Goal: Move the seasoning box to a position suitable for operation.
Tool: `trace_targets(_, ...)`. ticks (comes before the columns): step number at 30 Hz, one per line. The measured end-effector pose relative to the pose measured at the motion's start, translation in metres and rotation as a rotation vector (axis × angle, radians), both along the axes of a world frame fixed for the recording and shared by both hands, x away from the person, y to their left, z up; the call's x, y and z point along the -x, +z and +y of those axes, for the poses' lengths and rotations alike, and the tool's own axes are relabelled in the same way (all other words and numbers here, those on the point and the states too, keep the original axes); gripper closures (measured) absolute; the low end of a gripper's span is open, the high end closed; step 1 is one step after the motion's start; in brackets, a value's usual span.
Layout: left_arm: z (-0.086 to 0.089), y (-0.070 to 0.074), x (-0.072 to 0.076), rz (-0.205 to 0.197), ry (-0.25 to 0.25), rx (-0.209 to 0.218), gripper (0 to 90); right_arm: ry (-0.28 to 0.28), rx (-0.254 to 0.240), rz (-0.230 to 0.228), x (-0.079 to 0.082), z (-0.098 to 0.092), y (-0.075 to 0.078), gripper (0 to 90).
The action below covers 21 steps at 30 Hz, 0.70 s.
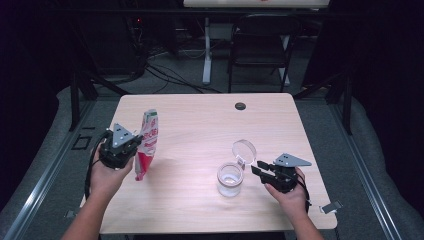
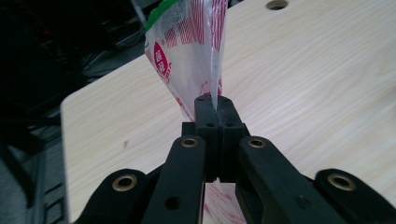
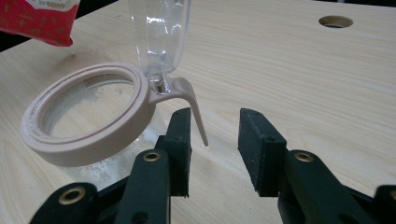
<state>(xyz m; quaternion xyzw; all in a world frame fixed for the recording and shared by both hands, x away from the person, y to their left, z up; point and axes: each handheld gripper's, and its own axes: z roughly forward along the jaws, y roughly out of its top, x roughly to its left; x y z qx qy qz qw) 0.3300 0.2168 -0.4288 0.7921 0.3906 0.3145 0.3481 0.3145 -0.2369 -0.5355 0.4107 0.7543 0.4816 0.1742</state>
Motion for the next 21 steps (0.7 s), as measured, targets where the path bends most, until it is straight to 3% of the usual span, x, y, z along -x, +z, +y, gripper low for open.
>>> trace_targets(11,-0.043,-0.004,0.003,0.033,-0.129,0.020,90.0,-0.013,-0.003,-0.011,0.001,-0.002,0.002,62.7)
trace_targets(21,-0.074,-0.010,0.005,0.056,-0.212,0.043,90.0,-0.027,0.009,-0.027,0.001,-0.003,0.002,60.1)
